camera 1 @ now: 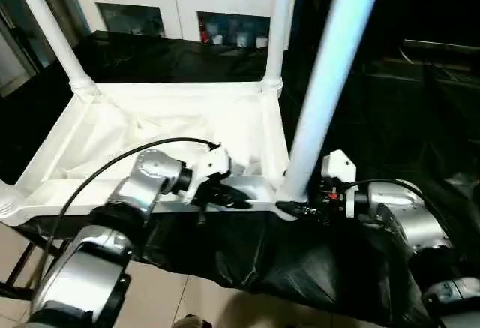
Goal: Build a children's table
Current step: Rotate leg to tighten
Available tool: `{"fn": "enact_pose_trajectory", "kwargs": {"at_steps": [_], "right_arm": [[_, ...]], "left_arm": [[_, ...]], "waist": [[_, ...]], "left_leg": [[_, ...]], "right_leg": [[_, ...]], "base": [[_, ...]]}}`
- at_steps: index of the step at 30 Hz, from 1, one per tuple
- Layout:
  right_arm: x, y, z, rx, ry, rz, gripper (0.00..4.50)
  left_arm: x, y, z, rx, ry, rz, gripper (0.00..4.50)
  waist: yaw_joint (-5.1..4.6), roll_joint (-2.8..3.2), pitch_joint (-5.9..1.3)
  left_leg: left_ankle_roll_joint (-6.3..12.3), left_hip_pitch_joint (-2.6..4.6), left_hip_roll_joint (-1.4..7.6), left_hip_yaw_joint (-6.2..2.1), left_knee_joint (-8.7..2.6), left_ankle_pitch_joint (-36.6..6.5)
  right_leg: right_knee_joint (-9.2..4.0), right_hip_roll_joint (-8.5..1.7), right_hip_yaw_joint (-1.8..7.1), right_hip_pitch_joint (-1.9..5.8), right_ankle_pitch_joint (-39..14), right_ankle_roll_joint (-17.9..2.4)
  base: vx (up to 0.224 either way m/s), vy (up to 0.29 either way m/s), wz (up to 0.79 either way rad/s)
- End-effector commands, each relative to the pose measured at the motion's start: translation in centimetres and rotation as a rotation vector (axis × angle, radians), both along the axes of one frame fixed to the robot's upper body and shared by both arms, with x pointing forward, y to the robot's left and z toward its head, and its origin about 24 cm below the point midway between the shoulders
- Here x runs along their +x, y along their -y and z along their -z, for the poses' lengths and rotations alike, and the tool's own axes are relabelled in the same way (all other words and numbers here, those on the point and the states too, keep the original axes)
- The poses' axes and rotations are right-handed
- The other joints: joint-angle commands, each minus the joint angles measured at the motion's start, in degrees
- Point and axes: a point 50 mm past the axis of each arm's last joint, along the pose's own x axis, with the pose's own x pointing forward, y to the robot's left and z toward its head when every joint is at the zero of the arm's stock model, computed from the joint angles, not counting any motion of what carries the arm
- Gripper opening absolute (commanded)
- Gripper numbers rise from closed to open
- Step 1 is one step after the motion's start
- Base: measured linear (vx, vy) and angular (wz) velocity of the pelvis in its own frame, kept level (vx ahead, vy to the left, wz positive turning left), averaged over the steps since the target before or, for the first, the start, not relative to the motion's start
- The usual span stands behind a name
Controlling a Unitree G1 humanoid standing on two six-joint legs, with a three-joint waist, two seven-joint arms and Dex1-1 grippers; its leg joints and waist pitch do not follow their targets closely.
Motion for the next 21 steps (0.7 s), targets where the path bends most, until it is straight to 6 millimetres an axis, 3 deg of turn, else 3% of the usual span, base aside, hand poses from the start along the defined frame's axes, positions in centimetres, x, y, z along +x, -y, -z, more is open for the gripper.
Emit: {"fn": "enact_pose_trajectory", "kwargs": {"at_steps": [1, 7, 10, 11, 12, 15, 17, 18, 19, 20, 21], "right_arm": [[0.3, -0.3, -0.3, -0.001, 0.005, -0.005, 3.24], [0.2, -0.8, 0.2, 0.012, 0.001, 0.006, 2.81], [0.3, -0.9, 0.3, 0.038, -0.002, 0.069, 2.72], [0.5, -1.1, 0.5, 0.043, 0.008, 0.124, 2.72], [0.7, -1.4, 0.7, 0.059, 0.021, 0.209, 2.70], [1.5, -1.9, 1.4, 0.082, 0.016, 0.402, 2.68], [2.0, -2.5, 1.8, 0.094, 0.015, 0.519, 2.67], [2.3, -2.8, 2.0, 0.092, 0.016, 0.572, 2.67], [3.0, -3.7, 2.4, 0.081, 0.017, 0.684, 2.67], [3.4, -4.3, 2.5, 0.071, 0.008, 0.741, 2.67], [3.6, -4.8, 2.6, 0.065, 0.002, 0.775, 2.67]], "left_arm": [[-0.1, 0.5, -0.6, -0.013, 0.010, 0.068, 0.00], [0.3, 0.7, -0.6, -0.008, 0.033, 0.018, 0.00], [0.8, 1.0, -0.6, -0.004, 0.057, -0.039, 0.00], [1.1, 1.2, -0.6, 0.010, 0.073, -0.086, 0.00], [1.8, 1.7, -0.7, 0.024, 0.107, -0.164, 0.00], [2.7, 3.3, -1.1, -0.009, 0.134, -0.286, 0.00], [3.1, 4.4, -1.3, -0.019, 0.148, -0.343, 0.00], [3.2, 4.9, -1.3, -0.024, 0.152, -0.364, 0.00], [3.3, 6.2, -1.2, -0.033, 0.159, -0.404, 0.00], [3.3, 7.0, -1.0, -0.028, 0.173, -0.418, 0.00], [3.2, 7.5, -0.9, -0.023, 0.185, -0.427, 0.00]], "waist": [[0.18, -0.86, -4.31], [0.12, -0.62, -4.27], [0.12, -0.86, -4.23], [0.06, -1.36, -4.19], [0.04, -1.05, -4.08], [-0.16, -1.22, -4.08], [-0.27, -1.09, -4.10], [-0.47, -0.68, -4.16], [-0.40, 0.12, -4.29], [-0.81, -0.25, -4.15], [-1.07, 0.40, -4.21]], "left_leg": [[6.78, 0.88, 3.16, -0.71, -3.58, -8.42], [6.22, 0.90, 3.09, -0.69, -3.61, -9.10], [5.92, 0.93, 3.11, -0.73, -3.66, -9.10], [5.74, 0.93, 3.10, -0.67, -3.70, -9.42], [5.11, 1.02, 3.12, -0.76, -3.77, -9.79], [3.23, 1.26, 2.89, -0.83, -3.85, -10.60], [3.04, 1.10, 2.74, -0.85, -3.87, -10.38], [2.89, 1.00, 2.73, -0.93, -3.90, -10.01], [2.75, 1.14, 2.58, -1.01, -3.78, -10.07], [2.73, 0.97, 2.54, -0.89, -3.85, -10.18], [2.13, 1.11, 2.38, -1.02, -3.89, -10.76]], "right_leg": [[-3.06, -4.13, 2.41, 3.25, -6.40, -16.31], [-3.28, -4.08, 2.39, 3.21, -7.71, -15.93], [-3.27, -4.11, 2.41, 3.24, -8.03, -15.76], [-3.39, -4.09, 2.42, 3.22, -9.06, -15.44], [-3.47, -4.16, 2.50, 3.00, -10.70, -14.99], [-3.81, -4.27, 2.60, 2.86, -13.65, -14.09], [-3.89, -4.19, 2.62, 2.93, -13.54, -13.58], [-3.85, -4.08, 2.59, 2.94, -11.92, -13.75], [-3.70, -4.12, 2.53, 2.99, -10.79, -14.05], [-3.86, -3.95, 2.57, 2.91, -10.25, -14.08], [-3.89, -3.88, 2.44, 2.99, -10.13, -14.20]], "base": [[0.000, 0.000, 0.00], [0.000, 0.000, 0.00], [0.000, 0.000, 0.00], [0.000, 0.000, 0.00], [0.000, 0.000, 0.00], [0.000, 0.000, 0.00], [0.000, 0.000, 0.00], [0.000, 0.000, 0.00], [0.000, 0.000, 0.00], [0.000, 0.000, 0.00], [0.000, 0.000, 0.00]]}}
